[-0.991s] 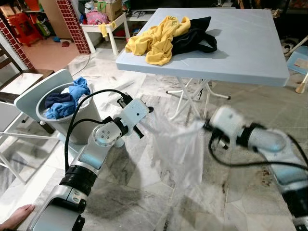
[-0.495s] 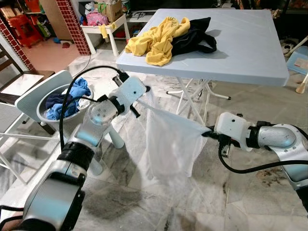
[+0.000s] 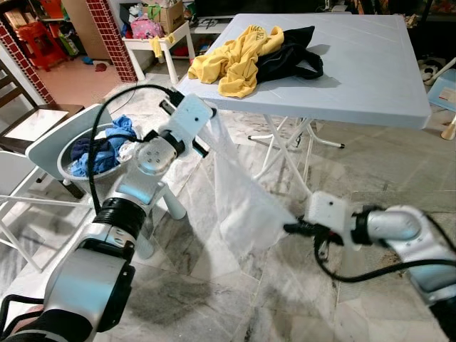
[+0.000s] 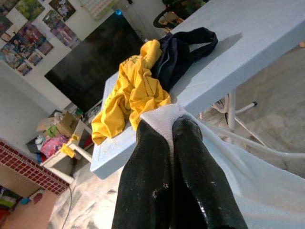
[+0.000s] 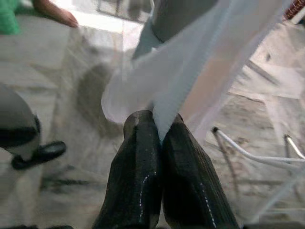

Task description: Hang hanger

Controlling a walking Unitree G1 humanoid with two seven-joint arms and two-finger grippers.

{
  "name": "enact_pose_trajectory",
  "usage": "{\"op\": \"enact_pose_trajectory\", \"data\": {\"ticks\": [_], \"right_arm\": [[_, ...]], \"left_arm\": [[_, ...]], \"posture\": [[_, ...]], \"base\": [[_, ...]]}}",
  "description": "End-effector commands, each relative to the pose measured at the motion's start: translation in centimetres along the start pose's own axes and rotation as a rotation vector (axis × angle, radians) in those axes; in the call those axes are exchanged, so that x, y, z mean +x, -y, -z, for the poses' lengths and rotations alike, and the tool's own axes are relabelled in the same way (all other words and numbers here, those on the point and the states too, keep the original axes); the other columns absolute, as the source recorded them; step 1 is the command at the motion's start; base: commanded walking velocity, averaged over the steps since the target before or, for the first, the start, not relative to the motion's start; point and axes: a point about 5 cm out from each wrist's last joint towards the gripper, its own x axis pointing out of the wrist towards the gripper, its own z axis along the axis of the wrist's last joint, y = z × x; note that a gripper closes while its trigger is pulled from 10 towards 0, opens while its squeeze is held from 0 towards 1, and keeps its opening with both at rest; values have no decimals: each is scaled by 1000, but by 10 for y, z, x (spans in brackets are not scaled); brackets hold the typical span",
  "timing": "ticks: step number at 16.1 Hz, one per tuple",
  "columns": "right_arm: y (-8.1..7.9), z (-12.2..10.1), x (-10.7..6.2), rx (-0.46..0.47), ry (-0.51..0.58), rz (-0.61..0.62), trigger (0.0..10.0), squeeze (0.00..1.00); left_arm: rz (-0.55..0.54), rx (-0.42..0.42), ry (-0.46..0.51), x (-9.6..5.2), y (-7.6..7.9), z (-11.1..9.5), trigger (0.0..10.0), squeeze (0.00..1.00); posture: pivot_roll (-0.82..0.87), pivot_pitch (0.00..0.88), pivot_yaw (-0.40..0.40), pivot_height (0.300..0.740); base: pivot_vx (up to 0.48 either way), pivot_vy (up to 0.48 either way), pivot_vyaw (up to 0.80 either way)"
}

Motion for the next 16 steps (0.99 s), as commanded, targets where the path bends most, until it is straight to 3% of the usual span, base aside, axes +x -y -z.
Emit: {"op": "enact_pose_trajectory", "data": {"ticks": [1, 4, 6, 8, 9, 11, 16], "right_arm": [[-9, -14, 7, 9, 72, -47, 0, 0], [-22, -30, 17, 54, 169, -102, 0, 0], [-23, -25, 20, 54, 142, -96, 0, 0], [-21, -24, 21, 66, 139, -68, 0, 0], [-20, -24, 21, 61, 137, -59, 0, 0], [-4, -23, 23, 40, 136, 60, 0, 0], [2, -18, 27, 13, 105, 101, 0, 0]], "left_arm": [[-60, 4, 40, 4, -15, -12, 10000, 0], [-38, -5, 23, 6, -13, -11, 10000, 0], [138, -70, 6, 5, 1, -7, 10000, 0], [383, -127, -28, -1, 21, -1, 10000, 0], [401, -127, -27, -2, 22, -1, 10000, 0], [543, -188, -42, -13, 31, 3, 10000, 0], [637, -284, -80, -29, 36, 14, 10000, 0]], "posture": [[-64, 48, 156, 740], [-69, 49, 153, 740], [-69, 49, 150, 740], [-69, 48, 148, 740], [-69, 47, 147, 740], [-67, 45, 145, 740], [-63, 44, 134, 740]], "base": [[0, 0, 0], [0, 0, 0], [0, 0, 0], [0, 0, 0], [0, 0, 0], [0, 0, 0], [0, 0, 0]]}}
